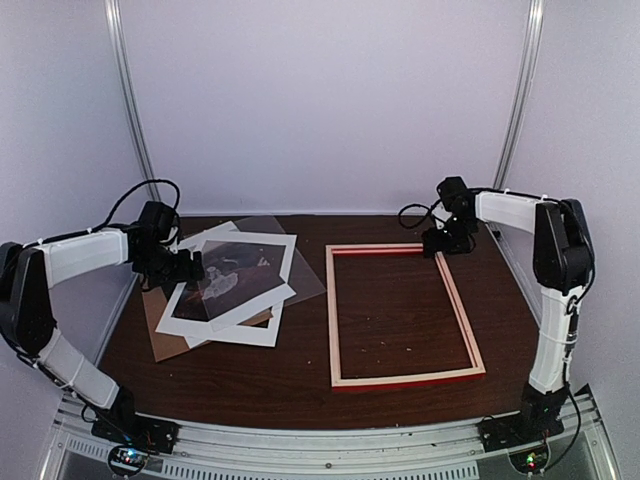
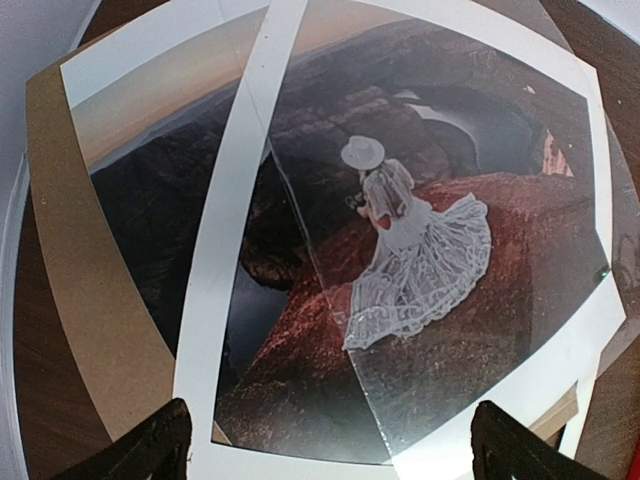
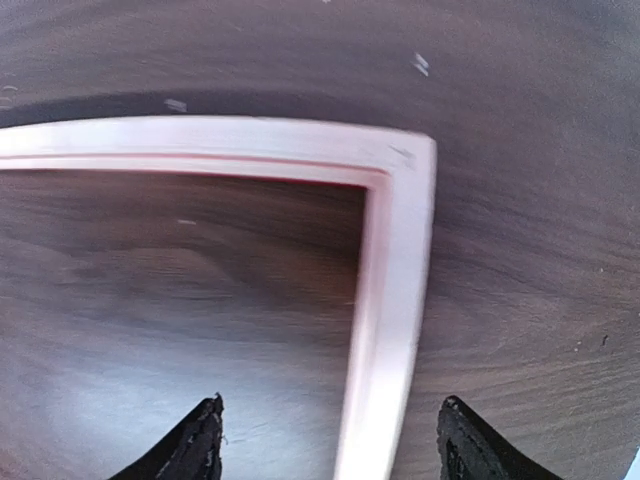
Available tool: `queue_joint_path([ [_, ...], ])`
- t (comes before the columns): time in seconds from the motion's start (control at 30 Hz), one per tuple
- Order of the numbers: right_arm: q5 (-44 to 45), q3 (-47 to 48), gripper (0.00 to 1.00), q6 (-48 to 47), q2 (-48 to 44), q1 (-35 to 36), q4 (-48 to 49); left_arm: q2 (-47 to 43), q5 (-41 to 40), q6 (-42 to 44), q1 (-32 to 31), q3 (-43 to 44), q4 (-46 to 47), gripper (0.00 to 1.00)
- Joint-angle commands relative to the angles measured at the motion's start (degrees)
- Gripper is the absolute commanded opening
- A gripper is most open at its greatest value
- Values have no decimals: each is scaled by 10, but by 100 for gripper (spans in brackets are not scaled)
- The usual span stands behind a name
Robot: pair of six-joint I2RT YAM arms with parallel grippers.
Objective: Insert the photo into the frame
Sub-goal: Pick up the glass panel from the mat board.
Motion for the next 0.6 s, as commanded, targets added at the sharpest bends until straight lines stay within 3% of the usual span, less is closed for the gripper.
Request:
queue_joint_path([
  [0.0, -11, 22, 79, 2, -34, 64, 15, 26, 33, -11, 28, 33, 31, 98],
  [0.2, -119, 115, 82, 18, 17, 146, 39, 77, 62, -26, 52, 70, 36, 98],
  [0.57, -266, 338, 83, 93, 200, 236, 73, 155, 127, -29, 82, 123, 50, 98],
])
